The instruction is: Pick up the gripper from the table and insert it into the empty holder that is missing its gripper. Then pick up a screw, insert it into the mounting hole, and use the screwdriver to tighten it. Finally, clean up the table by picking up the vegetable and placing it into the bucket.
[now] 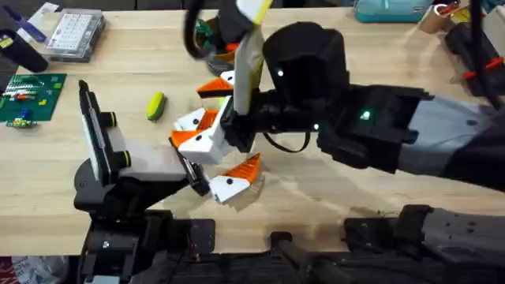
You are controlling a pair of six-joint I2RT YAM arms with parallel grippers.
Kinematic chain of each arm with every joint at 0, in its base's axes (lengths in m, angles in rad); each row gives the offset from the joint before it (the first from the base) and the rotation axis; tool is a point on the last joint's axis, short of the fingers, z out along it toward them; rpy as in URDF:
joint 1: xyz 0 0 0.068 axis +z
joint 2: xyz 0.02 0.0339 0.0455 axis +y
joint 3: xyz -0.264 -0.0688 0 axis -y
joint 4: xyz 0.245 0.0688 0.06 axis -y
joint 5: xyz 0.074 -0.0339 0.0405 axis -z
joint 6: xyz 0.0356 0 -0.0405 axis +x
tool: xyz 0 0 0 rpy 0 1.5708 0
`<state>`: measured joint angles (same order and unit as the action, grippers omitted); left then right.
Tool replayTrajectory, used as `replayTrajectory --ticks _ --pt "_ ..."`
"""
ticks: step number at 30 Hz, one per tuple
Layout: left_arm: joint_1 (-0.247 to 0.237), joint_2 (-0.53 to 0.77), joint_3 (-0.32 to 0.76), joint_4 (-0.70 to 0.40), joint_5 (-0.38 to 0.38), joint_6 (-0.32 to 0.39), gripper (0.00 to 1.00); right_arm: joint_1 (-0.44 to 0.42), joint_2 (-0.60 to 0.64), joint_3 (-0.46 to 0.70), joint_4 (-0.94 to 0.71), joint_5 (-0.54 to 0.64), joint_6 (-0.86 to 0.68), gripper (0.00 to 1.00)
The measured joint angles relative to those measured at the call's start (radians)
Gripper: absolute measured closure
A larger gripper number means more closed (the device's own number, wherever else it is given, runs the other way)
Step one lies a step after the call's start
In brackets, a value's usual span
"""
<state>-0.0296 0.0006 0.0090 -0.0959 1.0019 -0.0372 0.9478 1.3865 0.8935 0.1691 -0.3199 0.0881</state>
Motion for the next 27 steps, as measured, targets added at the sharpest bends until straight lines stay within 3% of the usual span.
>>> replayTrajectory --ticks 16,27 --pt "0.000 0.000 0.000 0.000 0.000 0.000 0.014 -0.051 -0.013 0.288 -0.477 -0.004 -0.023 0.010" --pt "0.000 0.000 0.000 0.000 0.000 0.000 0.014 -0.095 -0.013 0.336 -0.547 -0.004 -0.023 0.010"
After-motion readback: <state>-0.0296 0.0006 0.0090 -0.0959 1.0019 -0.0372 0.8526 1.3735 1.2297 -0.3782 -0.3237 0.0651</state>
